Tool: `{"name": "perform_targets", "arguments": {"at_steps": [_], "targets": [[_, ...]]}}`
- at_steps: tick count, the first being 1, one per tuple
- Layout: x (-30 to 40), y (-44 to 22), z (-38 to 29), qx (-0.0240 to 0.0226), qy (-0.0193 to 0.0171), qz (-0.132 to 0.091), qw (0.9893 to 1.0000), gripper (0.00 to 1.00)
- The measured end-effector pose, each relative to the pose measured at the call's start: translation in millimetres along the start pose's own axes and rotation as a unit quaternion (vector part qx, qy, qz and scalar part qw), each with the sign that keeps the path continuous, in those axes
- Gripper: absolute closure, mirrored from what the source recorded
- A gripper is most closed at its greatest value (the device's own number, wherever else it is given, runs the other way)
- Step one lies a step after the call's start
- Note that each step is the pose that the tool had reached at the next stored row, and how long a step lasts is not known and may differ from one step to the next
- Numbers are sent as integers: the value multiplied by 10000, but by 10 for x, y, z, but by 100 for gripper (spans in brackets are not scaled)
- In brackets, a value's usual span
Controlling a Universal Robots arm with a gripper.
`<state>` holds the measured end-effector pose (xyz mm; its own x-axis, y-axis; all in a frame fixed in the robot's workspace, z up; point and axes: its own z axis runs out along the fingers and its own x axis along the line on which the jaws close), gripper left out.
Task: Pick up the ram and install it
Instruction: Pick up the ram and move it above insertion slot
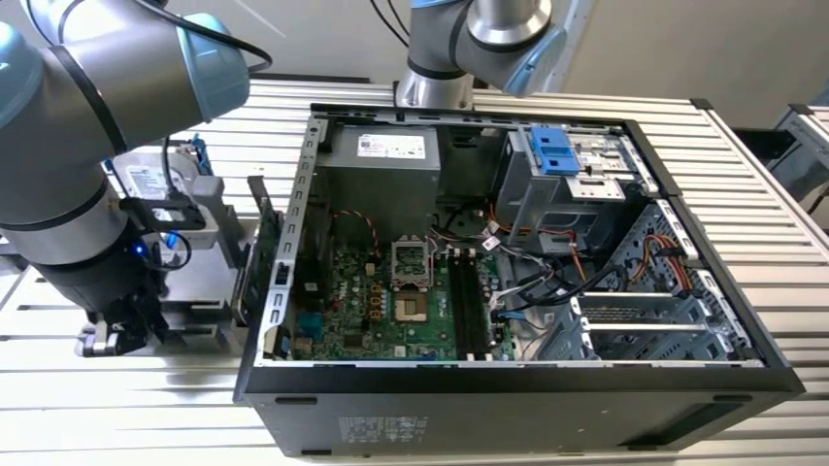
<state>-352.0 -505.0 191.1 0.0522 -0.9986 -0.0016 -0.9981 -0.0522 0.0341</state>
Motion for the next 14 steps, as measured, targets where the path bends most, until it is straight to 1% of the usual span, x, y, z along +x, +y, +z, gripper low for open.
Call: {"name": "perform_targets", "arguments": {"at_steps": [3, 4, 14], "targets": [[0, 0, 0, 0, 0, -15, 10000, 0], [0, 0, 0, 0, 1, -20, 10000, 100], [0, 0, 0, 0, 2, -69, 10000, 100]]}}
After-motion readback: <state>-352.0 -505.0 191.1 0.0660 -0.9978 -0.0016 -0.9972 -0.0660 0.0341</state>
